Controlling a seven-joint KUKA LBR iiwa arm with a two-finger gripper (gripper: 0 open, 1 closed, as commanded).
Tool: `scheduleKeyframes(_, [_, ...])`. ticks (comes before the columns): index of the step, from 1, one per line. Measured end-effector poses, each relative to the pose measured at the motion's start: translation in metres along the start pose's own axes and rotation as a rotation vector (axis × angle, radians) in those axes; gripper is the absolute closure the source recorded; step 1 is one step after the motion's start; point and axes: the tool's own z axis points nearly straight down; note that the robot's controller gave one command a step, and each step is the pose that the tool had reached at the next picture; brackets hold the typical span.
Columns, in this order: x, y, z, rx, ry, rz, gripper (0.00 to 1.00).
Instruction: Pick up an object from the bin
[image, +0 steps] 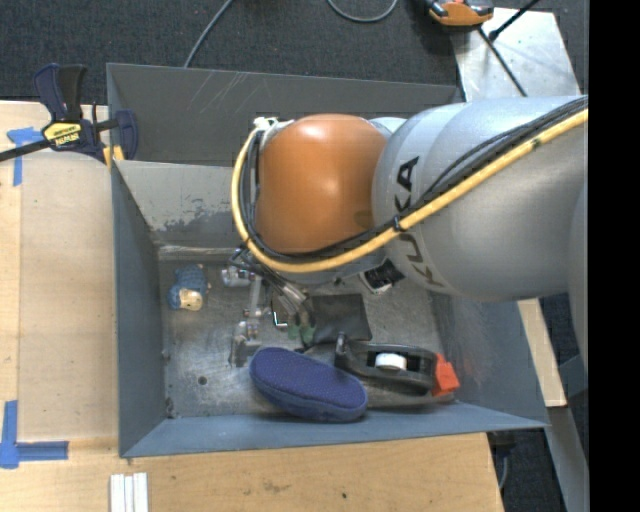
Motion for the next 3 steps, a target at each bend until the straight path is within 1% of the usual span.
scheduleKeyframes(1, [-0.004, -0.085, 0.150, -0.009, -0.004, -0.085, 0.00])
scheduleKeyframes(2, [-0.001, -0.136, 0.121, 0.002, -0.002, -0.167, 0.00])
scheduleKeyframes(3, [-0.068, -0.194, 0.121, 0.002, -0.006, -0.156, 0.00])
